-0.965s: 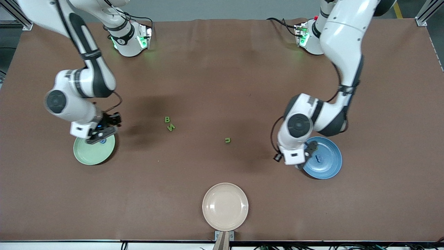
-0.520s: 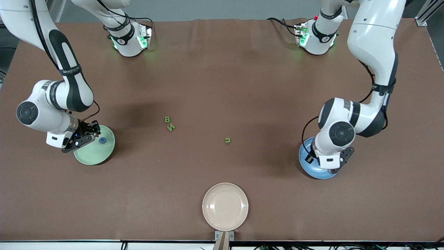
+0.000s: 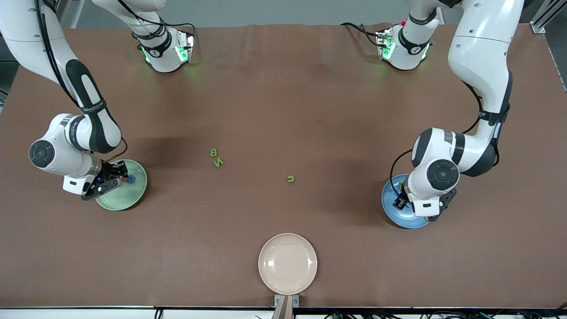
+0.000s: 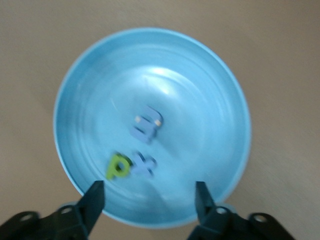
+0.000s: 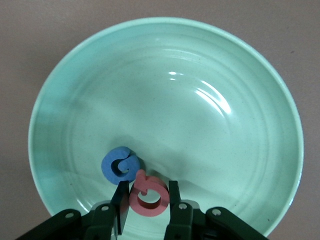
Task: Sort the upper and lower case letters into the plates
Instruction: 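Open the left gripper over the blue plate while the right gripper drops q, then grasp the green u with the left gripper while the right gripper grasps N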
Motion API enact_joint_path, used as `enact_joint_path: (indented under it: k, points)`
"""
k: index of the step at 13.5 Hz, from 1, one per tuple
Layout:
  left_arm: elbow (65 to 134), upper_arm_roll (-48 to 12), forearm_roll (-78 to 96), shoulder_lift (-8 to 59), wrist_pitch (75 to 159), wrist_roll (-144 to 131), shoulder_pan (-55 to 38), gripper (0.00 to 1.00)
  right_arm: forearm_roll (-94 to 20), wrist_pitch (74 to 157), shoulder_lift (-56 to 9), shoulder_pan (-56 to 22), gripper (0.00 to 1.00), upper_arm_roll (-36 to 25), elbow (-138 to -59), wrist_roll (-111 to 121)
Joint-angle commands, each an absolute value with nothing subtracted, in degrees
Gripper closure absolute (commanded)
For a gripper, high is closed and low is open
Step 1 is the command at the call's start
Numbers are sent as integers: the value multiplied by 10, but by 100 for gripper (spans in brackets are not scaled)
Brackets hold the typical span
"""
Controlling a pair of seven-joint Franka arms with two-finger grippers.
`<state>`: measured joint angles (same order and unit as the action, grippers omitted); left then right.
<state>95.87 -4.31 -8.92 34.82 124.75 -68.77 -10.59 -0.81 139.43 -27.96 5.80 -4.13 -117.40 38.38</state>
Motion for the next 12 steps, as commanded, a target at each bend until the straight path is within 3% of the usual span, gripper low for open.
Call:
enact_joint_path:
  k: [1,2,4,5,9,12]
  points:
    - [951,-79,-97,338,1245,-759,-128,1,0,1401,-289,71,76,-31,-1167,389]
    - [937,-89,-92,343,1245,-805,-153,1,0,1401,-289,70,64,-31,-1167,388]
    - [903,-90,-94,368,1245,-899,-218,1,0,1395,-286,69,15,-31,-1167,388]
    - [885,-90,-93,386,1245,-926,-245,1,-1,1393,-281,69,6,-31,-1167,386]
    - [811,-87,-93,452,1250,-951,-324,7,-9,1291,-236,55,6,-26,-1137,366]
    - [745,-84,-92,511,1252,-1050,-344,13,-10,1234,-210,-11,5,-26,-1128,225]
